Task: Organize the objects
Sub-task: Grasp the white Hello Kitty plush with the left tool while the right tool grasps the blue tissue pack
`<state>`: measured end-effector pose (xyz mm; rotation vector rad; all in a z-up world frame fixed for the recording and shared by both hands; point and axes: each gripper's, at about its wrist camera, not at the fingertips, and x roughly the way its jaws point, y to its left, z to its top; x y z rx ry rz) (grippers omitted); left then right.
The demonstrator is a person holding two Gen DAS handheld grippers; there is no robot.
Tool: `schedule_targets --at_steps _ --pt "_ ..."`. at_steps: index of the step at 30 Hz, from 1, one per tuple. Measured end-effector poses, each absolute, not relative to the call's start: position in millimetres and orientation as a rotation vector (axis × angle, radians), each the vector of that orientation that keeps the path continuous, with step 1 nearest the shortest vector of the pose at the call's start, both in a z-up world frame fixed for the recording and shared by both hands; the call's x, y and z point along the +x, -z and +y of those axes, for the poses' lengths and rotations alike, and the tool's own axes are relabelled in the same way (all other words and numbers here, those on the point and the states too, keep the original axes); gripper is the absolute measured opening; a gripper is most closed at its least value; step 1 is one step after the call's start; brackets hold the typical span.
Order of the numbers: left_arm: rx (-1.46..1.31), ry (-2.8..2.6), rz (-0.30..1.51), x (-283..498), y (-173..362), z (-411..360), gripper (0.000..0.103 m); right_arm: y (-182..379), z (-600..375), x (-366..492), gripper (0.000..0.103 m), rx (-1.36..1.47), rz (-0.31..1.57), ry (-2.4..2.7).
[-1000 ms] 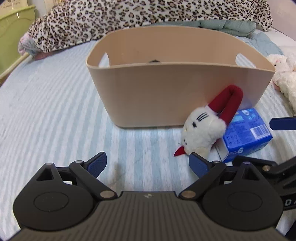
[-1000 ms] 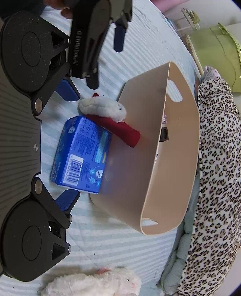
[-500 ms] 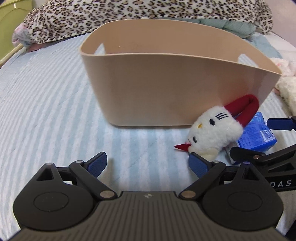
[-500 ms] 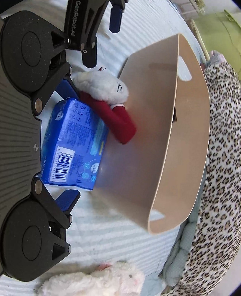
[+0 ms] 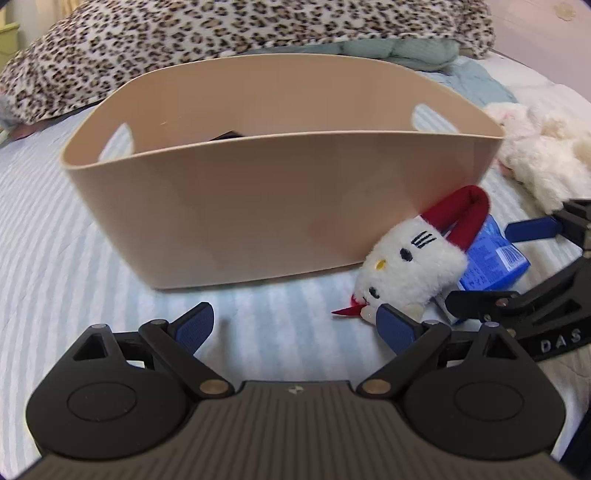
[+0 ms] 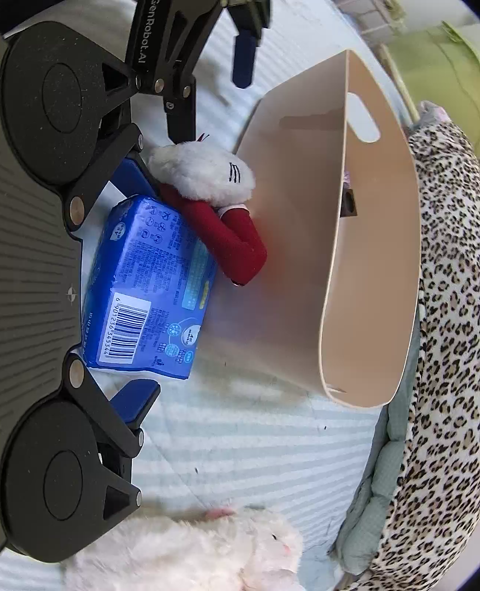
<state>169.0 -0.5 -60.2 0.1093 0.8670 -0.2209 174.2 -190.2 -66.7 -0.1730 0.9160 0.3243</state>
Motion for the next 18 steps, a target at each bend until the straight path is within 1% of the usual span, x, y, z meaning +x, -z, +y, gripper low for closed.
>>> schedule_targets --at_steps 8,14,17,18 --pt "0.110 0.321 0.867 168.0 61.3 -22.2 0.095 63.6 -215.6 177.9 0.103 -0.176 0.912 -0.356" --pt "0.147 0.386 0.866 177.7 66.4 -53.5 0.096 64.1 -233.9 183.1 0.103 -0.159 0.915 -0.313" --pt "0.122 0.409 0.885 187.6 71.1 -63.1 0.096 64.0 -246.0 187.1 0.103 -0.150 0.903 -0.294" --pt "0.112 0.413 0.889 190.6 72.6 -65.0 0.093 64.1 -248.9 188.0 0.103 -0.146 0.899 -0.288"
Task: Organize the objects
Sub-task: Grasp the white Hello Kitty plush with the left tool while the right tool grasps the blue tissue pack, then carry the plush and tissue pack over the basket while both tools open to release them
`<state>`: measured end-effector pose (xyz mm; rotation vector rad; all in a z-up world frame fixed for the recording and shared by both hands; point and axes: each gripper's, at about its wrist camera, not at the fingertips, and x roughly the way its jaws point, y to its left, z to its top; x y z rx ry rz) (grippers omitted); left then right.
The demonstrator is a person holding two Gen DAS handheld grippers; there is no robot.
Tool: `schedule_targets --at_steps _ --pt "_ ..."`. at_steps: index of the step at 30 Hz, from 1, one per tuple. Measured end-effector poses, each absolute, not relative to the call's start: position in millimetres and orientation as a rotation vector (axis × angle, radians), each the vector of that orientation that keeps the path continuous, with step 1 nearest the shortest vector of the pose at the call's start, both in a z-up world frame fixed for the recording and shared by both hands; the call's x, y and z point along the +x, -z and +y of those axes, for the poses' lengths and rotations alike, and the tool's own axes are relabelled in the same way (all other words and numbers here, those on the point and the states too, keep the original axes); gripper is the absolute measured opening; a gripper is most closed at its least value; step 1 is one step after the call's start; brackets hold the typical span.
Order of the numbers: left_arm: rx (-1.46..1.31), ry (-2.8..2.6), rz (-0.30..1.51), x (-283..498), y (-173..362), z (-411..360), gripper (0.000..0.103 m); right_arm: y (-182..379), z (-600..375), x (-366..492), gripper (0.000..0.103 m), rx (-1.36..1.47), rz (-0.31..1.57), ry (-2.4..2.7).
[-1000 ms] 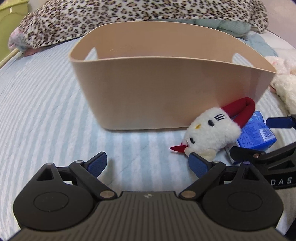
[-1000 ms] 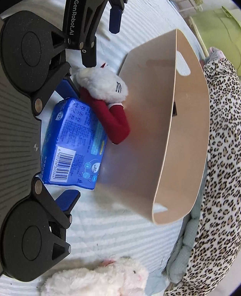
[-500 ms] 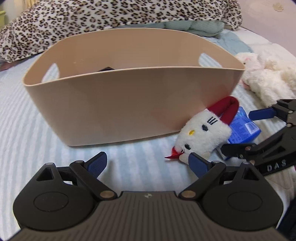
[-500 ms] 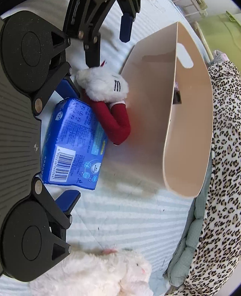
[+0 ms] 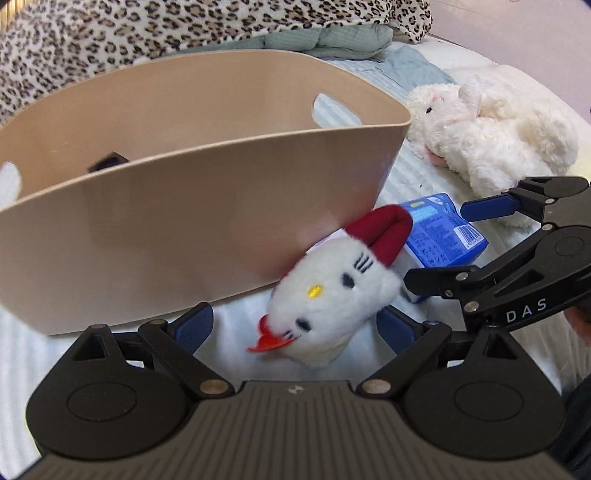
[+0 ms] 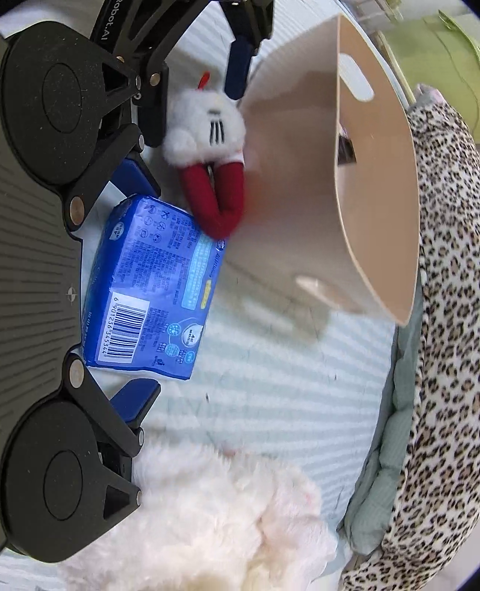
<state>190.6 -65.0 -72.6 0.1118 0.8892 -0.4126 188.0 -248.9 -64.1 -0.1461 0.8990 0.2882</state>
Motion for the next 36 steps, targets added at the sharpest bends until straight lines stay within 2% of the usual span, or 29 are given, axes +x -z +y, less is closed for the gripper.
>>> schedule_targets --at_steps 1,3,5,6,8,14,20,26,36 --pt "0.103 0.420 0.893 192.9 74.4 -66.5 0.091 64.6 -251.8 189.0 0.103 -0.143 0.897 -0.282" --pt "0.063 0.463 0.904 193.8 76.7 -67.0 0.072 65.6 -253.3 188.8 0.103 -0.148 0.895 -0.268" --pt "0.050 0.481 0.917 192.8 79.2 -67.5 0.059 66.9 -248.1 188.6 0.103 -0.171 0.897 -0.249" --pt "0.072 0.465 0.914 191.0 79.2 -67.9 0.048 67.9 -245.7 188.7 0.103 -0.181 0.897 -0.244" --pt "0.110 0.444 0.914 189.9 79.6 -69.4 0.046 67.0 -243.2 186.8 0.101 -0.187 0.885 -0.239" --pt "0.076 0.433 0.907 183.3 74.4 -59.8 0.040 55.8 -247.0 174.7 0.080 -0.178 0.853 -0.263" --pt "0.094 0.394 0.859 162.6 61.5 -49.3 0.039 44.6 -247.5 165.1 0.070 -0.158 0.824 -0.272" --pt "0.111 0.349 0.763 138.2 29.8 -32.4 0.039 24.0 -246.8 150.7 0.069 -0.133 0.741 -0.291" --pt "0.098 0.232 0.548 130.5 -42.9 -2.6 0.039 -54.4 -223.5 133.9 0.068 -0.118 0.489 -0.358"
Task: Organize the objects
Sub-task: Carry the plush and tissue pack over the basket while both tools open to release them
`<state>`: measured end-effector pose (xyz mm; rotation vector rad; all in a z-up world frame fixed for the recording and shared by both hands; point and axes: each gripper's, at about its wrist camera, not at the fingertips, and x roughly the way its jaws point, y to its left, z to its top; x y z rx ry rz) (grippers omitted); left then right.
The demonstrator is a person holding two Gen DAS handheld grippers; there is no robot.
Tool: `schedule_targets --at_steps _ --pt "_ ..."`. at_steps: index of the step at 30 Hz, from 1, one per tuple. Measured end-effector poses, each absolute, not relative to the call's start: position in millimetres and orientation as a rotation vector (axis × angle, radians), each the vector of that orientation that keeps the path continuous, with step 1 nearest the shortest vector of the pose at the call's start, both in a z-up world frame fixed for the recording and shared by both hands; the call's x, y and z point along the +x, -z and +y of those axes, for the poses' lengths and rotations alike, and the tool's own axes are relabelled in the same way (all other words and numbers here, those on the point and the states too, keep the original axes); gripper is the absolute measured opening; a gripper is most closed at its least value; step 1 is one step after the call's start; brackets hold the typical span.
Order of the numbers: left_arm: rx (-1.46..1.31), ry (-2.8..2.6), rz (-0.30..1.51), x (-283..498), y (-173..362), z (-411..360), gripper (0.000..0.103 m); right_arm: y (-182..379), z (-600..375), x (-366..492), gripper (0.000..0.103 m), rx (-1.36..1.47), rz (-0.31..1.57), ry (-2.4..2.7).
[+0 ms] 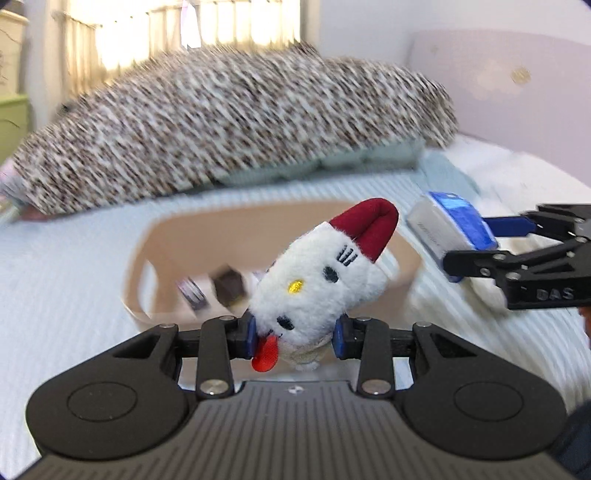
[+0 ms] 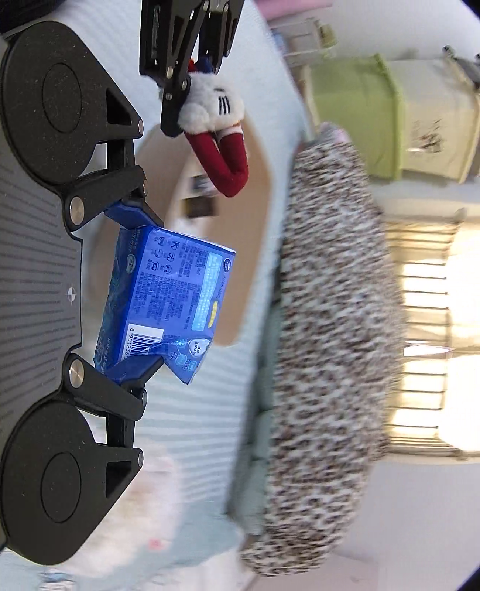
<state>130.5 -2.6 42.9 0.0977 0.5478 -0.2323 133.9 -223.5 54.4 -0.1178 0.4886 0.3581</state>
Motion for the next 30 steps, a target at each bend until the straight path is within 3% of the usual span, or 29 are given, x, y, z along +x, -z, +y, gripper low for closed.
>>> schedule_targets --at_steps 7,14,19,22,24,26,30 --pt "0.088 0.082 0.564 188.2 -54.6 0.7 0.039 -73.0 -191.6 176.4 0.068 -0.105 0.456 -0.378" --pt "0.103 0.004 0.689 234.4 -21.3 -6.1 0.039 -40.6 -172.7 216.1 0.069 -0.091 0.561 -0.396" --pt "0.083 -0.008 0.781 247.2 0.9 -3.0 0.045 -27.4 -179.3 229.2 0.075 -0.045 0.622 -0.360" --pt "0.091 -0.033 0.777 238.7 4.6 -2.1 0.060 -27.2 -181.5 228.1 0.080 -0.044 0.614 -0.346" --pt "0.089 -0.031 0.758 232.3 0.0 -1.9 0.079 -28.7 -184.5 226.9 0.084 -0.035 0.610 -0.351" --pt "0.099 -0.031 0.735 224.6 -6.6 -2.6 0.088 -31.0 -186.0 219.3 0.095 -0.033 0.600 -0.352" --pt "0.088 -0.031 0.703 207.0 -23.1 -1.8 0.095 -42.5 -191.9 197.6 0.102 -0.037 0.572 -0.332"
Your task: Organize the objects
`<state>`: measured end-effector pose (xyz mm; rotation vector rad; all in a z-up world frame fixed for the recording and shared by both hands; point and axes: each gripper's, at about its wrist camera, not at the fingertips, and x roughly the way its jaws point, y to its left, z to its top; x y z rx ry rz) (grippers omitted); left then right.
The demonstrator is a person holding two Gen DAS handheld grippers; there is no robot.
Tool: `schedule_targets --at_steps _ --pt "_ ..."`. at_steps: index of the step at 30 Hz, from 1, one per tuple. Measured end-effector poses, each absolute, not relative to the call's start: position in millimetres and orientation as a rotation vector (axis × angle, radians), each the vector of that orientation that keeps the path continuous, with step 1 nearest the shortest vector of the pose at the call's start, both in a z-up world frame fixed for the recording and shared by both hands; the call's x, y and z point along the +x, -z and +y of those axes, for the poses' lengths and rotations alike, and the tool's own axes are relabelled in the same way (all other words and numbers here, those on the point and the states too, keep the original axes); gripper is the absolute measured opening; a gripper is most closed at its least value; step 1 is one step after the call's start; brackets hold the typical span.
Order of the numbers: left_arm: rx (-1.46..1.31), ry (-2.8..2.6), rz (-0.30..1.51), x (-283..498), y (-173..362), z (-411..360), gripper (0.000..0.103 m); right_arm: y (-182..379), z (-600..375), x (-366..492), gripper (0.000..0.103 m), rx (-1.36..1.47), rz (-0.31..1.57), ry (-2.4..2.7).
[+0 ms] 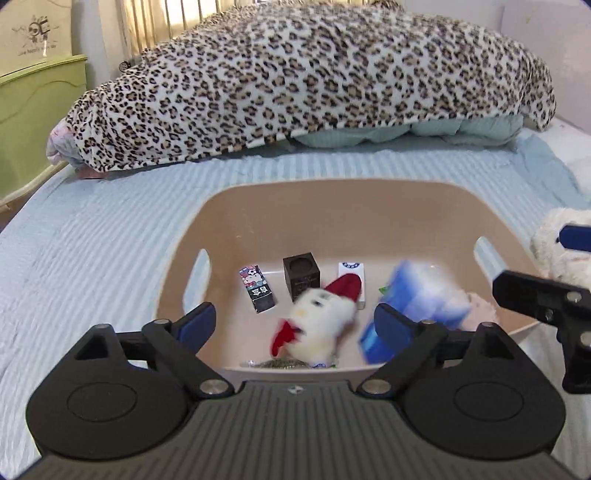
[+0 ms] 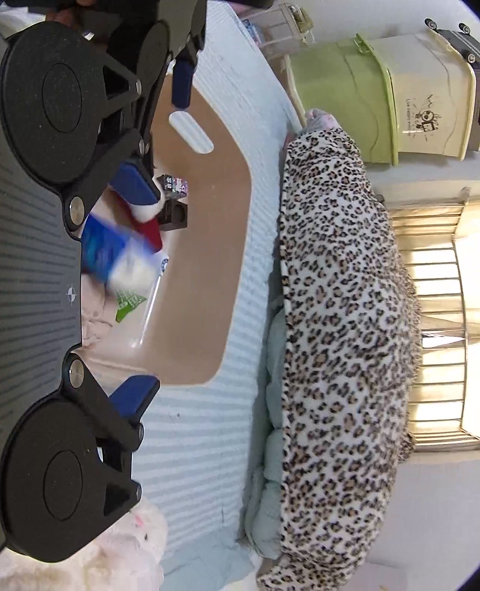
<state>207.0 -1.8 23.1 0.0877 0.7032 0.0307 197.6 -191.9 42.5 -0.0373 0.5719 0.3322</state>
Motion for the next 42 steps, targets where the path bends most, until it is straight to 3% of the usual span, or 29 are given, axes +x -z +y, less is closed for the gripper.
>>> schedule_targets --at_steps 19,42 --pt "0.069 0.011 0.676 69.6 -52.8 -1.1 0.096 -72.1 -196.7 71.8 0.103 -0.045 0.631 -0.296" --pt "0.029 0.029 0.679 -54.2 -73.3 -9.2 0.096 -68.1 -208.5 -40.1 0.103 -0.011 0.702 -0.283"
